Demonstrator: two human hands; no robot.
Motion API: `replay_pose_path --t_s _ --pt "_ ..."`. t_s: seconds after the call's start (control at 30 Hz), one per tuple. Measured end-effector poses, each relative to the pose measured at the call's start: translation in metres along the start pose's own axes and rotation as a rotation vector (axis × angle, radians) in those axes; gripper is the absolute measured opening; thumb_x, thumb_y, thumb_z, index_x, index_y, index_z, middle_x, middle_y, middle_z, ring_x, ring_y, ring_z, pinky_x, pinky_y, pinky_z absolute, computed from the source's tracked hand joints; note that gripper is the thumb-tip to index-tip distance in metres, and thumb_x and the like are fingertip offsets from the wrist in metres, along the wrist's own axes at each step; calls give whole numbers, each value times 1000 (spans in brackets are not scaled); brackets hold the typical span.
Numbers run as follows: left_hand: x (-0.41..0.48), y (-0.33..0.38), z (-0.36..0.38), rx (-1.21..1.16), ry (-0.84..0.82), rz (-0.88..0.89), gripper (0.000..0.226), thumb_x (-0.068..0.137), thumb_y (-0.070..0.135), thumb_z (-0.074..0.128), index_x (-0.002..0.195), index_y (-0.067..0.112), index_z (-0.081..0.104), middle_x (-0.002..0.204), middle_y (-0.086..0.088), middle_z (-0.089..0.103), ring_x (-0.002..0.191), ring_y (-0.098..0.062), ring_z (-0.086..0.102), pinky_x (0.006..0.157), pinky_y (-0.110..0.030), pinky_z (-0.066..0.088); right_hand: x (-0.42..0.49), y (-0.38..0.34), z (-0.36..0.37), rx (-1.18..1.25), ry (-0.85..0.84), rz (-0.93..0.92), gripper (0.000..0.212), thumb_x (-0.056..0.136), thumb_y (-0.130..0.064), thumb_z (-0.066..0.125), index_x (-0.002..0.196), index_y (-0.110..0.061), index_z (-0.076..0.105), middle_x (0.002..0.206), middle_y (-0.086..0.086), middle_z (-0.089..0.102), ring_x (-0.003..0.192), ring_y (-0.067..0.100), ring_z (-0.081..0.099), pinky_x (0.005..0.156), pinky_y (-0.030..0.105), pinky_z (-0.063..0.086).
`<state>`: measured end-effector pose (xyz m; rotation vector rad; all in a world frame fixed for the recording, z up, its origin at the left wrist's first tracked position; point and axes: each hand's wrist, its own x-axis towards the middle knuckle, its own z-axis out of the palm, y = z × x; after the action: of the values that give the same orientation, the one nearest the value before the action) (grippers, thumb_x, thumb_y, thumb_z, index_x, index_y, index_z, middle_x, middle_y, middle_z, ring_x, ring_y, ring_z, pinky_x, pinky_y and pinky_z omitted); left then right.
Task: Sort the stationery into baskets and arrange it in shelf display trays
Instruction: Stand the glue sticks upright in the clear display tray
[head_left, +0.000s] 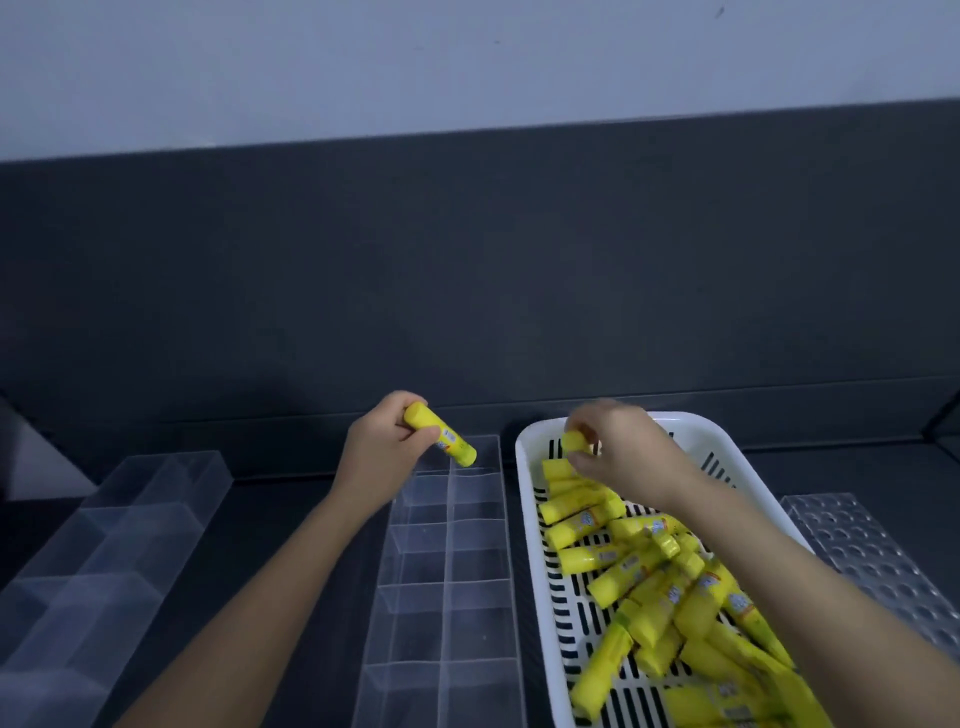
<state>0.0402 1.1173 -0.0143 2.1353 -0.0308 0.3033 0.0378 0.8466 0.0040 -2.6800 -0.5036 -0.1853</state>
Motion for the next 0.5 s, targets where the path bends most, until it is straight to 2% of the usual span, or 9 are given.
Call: replay_pose_path --t_s 0.07,0.17,0.27,0.5 --pt "3 -5 -7 21 10 43 22 82 10 69 93 27 59 64 5 58 59 2 53 56 -6 40 8 -22 -2 159 96 -3 9 81 -18 64 90 -16 63 86 -3 58 77 15 56 65 28 46" --pt "7 -13 -17 80 27 100 25 85 11 69 106 22 60 76 3 60 69 -2 57 61 -5 39 24 -51 6 337 179 42 9 80 -15 68 87 -17 65 82 -4 64 75 12 61 69 23 48" --pt "12 -20 -24 122 33 137 26 86 12 67 110 17 59 87 -2 61 75 -12 60 67 -16 46 41 -71 23 485 202 156 9 79 -14 70 87 -15 65 81 0 69 77 16 65 72 28 51" --pt "27 -36 -23 216 -24 140 21 84 11 68 101 18 58 88 2 61 76 -14 62 72 -35 54 71 -95 64 422 173 185 14 80 -9 66 94 -11 65 91 6 66 83 21 62 74 29 49"
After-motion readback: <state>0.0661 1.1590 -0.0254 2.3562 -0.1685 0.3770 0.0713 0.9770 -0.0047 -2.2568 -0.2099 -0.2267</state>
